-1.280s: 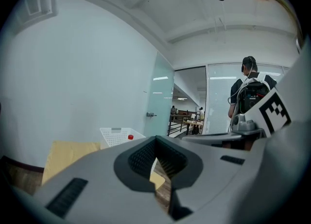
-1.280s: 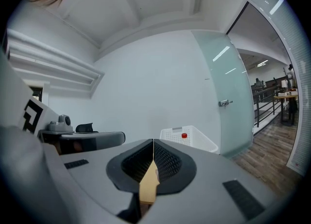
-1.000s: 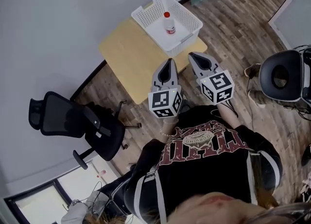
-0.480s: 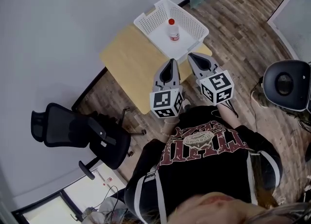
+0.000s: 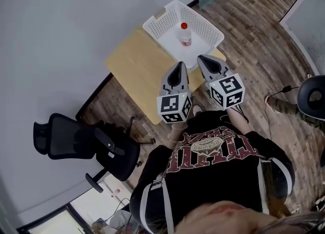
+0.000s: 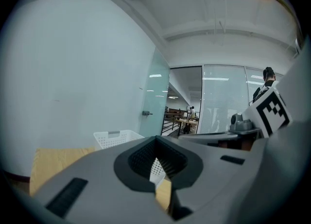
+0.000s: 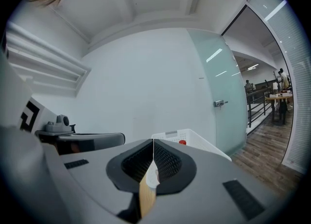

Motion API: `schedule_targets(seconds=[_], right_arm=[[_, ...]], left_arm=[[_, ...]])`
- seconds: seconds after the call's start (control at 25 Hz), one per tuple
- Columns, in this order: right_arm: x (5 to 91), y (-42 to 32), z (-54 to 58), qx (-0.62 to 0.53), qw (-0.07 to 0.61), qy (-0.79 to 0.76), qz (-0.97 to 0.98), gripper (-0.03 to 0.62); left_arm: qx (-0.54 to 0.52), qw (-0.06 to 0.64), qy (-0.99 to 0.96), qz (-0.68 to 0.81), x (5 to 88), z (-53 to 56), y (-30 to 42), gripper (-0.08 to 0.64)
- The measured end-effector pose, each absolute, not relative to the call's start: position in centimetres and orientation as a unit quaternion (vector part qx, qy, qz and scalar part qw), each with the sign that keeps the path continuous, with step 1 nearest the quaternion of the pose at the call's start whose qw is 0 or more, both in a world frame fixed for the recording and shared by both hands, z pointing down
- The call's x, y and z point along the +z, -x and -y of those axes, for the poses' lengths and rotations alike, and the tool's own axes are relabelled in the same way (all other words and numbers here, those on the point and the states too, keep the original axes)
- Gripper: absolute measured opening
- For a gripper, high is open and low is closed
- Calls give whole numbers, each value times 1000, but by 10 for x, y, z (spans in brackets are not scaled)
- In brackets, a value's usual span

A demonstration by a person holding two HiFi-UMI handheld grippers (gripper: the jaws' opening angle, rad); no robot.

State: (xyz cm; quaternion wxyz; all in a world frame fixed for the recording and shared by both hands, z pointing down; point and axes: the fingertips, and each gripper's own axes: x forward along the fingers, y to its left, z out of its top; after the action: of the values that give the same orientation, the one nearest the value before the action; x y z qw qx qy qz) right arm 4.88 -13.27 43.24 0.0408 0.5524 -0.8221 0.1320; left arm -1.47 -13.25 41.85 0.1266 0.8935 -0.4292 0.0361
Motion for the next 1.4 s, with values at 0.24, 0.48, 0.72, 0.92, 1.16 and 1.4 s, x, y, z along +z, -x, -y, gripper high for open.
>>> schedule_targets(seconds=[0.24,0.48,0.72,0.92,1.16,1.4], right_arm=[[438,-44,142,137,40,-559,817,18],[443,-47,146,141,47,-561,814,18],[446,-53,158,145,50,-558,815,18],[445,-60,177,147,53,-552,819,18],[445,-67,207,149,59,-541,825,18],[450,-71,232,155,66,-531,830,18]], left_arm=[[42,126,-897,422,423,142,20,48],[45,132,-897,419,427,147,18,48],[46,137,-895,423,431,160,13,48],[46,140,-892,428,430,178,5,48],[47,144,-887,437,431,206,-4,48],[54,153,-879,449,439,229,-7,48]])
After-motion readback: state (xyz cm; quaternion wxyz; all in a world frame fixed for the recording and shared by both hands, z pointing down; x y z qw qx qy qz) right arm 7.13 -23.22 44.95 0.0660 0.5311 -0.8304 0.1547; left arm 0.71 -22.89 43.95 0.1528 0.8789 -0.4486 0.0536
